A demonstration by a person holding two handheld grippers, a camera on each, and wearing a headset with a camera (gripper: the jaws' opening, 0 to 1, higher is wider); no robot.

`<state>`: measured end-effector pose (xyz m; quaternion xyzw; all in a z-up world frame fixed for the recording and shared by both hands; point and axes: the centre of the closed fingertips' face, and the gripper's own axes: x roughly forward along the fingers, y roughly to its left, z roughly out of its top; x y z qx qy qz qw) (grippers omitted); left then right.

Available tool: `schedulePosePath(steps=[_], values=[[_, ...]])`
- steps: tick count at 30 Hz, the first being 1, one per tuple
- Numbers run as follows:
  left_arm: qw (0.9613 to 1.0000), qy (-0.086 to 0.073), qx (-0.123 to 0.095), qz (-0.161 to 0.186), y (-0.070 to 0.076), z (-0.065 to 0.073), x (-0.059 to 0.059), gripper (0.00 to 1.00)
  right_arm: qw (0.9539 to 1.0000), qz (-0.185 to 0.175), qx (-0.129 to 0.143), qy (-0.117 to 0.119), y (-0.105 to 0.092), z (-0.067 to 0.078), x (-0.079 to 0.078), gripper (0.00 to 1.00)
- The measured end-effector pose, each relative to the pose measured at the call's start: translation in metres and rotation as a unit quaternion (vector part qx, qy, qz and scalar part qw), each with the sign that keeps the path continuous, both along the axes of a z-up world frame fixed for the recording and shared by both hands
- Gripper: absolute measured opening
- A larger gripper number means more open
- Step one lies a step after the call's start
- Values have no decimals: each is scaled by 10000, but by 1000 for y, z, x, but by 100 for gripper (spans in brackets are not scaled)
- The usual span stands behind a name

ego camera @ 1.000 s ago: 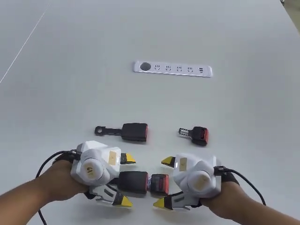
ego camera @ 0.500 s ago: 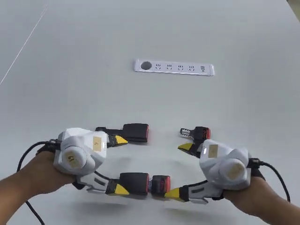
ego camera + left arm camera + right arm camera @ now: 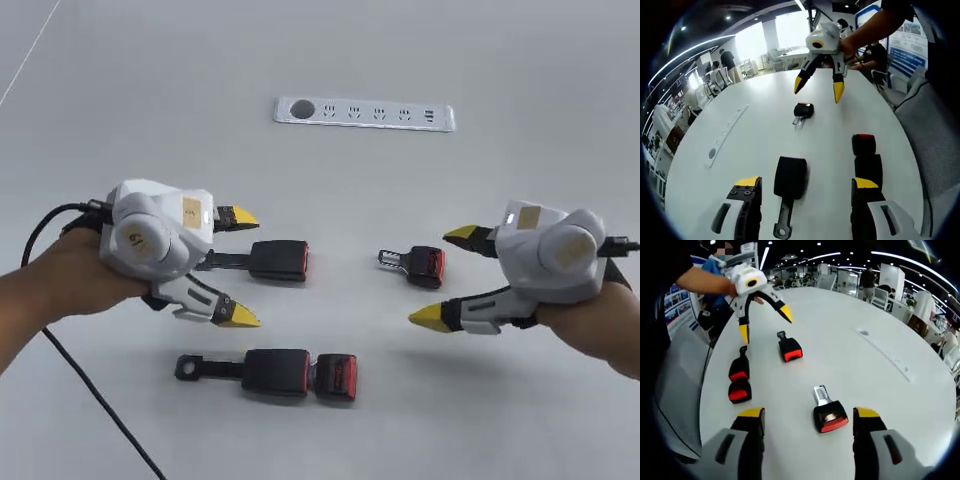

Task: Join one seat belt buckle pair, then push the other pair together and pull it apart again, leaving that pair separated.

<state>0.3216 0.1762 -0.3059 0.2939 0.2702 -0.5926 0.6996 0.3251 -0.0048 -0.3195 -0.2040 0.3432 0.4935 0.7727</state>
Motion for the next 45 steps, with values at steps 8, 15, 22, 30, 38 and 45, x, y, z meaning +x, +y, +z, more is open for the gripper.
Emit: schedulePosePath(steps=[8,15,22,30,38,45], values=[[9993,161,217,-266,-8,-19,15,74,9985,275,-341,318,-1,-23,14,69],[9977,365,343,-462,-13,-40,17,69,9952,528,-651,502,-3,-33,22,64],[9961,526,379,-603,-14,-53,19,63,9914,735,-789,742,-6,-42,22,61],[9952,524,332,-752,-18,-55,19,53,9866,1020,-983,807,-7,-46,19,48],[9940,551,307,-892,-18,-55,17,44,9816,1302,-1185,745,-8,-47,21,36],[9936,543,376,-919,-17,-55,19,35,9749,1581,-1385,732,-8,-48,19,35]])
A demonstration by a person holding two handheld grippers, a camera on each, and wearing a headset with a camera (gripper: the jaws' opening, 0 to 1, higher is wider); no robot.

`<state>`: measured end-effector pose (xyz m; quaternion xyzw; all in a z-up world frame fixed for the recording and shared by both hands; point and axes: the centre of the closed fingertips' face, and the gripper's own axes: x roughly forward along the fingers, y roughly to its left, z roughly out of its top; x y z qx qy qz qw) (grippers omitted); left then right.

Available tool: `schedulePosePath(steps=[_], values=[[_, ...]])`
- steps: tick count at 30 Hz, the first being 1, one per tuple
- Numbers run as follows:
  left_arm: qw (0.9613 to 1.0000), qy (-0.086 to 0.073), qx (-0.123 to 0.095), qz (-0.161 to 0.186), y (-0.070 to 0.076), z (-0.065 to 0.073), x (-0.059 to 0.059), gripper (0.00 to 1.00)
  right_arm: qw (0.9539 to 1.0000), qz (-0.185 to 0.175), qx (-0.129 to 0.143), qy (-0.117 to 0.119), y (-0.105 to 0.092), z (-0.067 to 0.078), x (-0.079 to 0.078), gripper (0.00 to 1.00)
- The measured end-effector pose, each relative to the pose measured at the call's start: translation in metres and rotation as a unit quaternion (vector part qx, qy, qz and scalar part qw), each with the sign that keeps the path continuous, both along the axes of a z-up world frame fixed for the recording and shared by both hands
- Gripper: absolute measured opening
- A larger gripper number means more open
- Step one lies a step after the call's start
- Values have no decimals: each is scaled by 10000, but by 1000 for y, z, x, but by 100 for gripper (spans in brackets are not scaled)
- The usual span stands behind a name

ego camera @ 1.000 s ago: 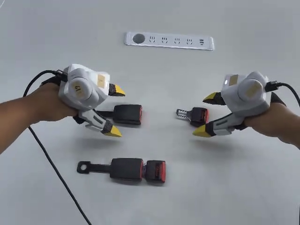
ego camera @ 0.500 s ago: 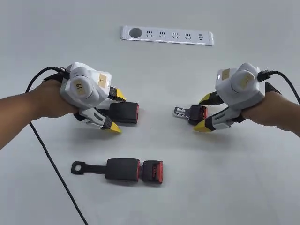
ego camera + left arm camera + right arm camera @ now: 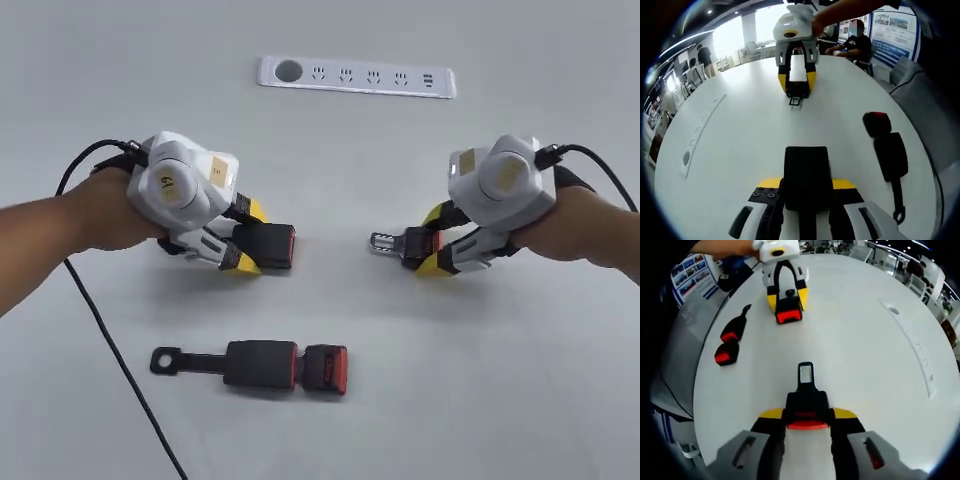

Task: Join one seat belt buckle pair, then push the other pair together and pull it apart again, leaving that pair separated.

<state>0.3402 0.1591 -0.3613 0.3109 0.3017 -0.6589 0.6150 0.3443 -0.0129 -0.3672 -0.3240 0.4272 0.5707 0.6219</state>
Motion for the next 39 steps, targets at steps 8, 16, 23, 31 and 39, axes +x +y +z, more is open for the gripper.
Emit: schedulePosePath(steps=[8,16,23,31,39], values=[[10000,6,27,-29,-1,-1,0,35,9994,240,-224,71,-2,-1,0,35],[10000,45,41,53,-2,-1,1,35,9976,480,-486,137,-4,-1,-6,35],[9997,61,64,211,-4,-2,1,35,9962,583,-633,130,-5,-2,-10,35],[9997,57,100,211,-4,-2,1,35,9960,577,-671,97,-5,-3,-9,34],[9996,63,98,253,-4,-1,0,35,9968,512,-619,51,-1,-3,-8,34]])
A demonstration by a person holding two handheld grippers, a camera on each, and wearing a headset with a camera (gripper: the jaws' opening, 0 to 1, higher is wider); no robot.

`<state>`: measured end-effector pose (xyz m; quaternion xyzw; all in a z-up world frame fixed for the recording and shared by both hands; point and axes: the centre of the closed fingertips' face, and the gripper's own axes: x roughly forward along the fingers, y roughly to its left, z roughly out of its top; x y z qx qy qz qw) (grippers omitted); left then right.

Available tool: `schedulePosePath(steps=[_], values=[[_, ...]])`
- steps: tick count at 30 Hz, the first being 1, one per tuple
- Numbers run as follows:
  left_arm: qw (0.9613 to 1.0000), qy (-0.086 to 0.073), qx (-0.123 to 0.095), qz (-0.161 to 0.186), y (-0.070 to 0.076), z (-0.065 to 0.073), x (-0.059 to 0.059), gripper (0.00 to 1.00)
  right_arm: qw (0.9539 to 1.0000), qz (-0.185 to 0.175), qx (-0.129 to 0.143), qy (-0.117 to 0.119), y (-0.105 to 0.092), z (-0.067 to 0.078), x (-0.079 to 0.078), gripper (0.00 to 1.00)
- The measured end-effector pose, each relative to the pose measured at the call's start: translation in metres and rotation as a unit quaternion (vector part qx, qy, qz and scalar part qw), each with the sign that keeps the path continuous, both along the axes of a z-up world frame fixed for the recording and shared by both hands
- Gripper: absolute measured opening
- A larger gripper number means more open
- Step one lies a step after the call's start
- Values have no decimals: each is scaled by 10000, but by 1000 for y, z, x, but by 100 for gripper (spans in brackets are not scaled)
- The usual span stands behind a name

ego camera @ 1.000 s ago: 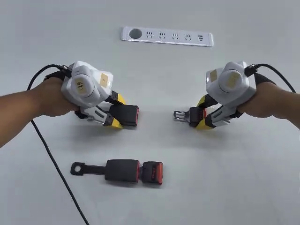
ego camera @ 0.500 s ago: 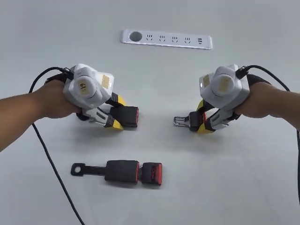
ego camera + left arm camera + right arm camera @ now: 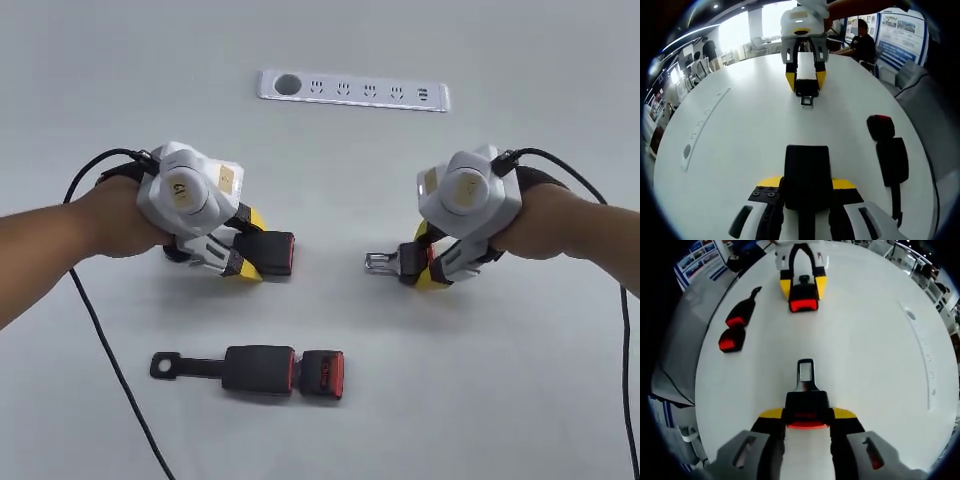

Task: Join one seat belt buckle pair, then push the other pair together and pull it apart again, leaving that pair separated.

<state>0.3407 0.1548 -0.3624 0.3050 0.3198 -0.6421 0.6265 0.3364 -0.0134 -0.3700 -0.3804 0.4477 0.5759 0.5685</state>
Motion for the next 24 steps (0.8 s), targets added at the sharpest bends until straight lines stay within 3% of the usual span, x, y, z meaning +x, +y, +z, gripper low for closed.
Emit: schedulePosePath(steps=[24], values=[[10000,1,9,42,2,0,1,35,9999,-50,143,-78,28,-5,8,34]])
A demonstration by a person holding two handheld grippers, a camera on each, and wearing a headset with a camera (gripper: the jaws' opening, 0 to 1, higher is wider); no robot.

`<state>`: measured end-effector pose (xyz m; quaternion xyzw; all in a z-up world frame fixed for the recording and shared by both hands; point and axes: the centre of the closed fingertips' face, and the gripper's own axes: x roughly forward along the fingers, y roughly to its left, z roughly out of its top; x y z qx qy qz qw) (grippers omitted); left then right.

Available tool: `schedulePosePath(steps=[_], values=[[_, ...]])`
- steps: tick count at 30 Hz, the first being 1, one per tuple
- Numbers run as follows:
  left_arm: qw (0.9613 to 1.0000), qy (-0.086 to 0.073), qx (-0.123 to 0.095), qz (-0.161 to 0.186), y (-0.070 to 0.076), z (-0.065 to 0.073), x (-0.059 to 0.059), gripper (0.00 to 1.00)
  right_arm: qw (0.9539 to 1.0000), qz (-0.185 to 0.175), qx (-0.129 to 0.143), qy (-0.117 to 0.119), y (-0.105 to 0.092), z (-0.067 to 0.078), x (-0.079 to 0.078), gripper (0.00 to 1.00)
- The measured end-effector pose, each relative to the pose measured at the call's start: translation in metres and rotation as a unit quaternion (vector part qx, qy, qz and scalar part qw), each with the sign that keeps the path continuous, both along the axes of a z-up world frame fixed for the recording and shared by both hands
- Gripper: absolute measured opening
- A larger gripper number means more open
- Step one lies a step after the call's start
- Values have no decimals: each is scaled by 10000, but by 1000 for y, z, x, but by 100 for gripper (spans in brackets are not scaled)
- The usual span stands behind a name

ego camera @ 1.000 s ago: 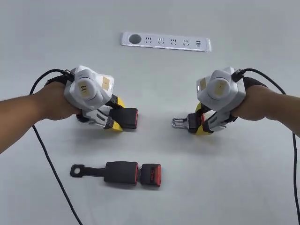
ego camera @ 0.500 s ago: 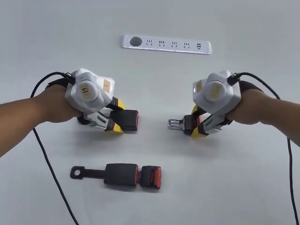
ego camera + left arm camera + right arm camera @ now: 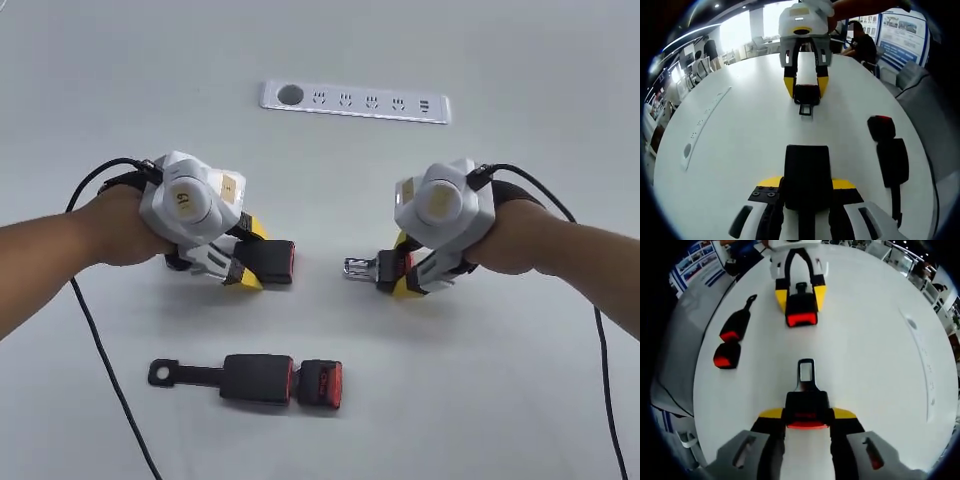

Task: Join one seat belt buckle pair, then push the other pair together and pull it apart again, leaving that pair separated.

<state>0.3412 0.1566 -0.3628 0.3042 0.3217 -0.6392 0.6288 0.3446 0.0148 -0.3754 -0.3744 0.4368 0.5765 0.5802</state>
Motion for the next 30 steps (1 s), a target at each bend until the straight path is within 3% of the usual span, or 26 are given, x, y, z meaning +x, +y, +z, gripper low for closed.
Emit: schedulePosePath(steps=[22,30], values=[[10000,-2,18,-13,0,-1,1,35,9990,-168,421,4,40,0,4,34],[10000,-2,19,-11,0,-1,0,35,9982,-62,589,-10,62,1,0,35]])
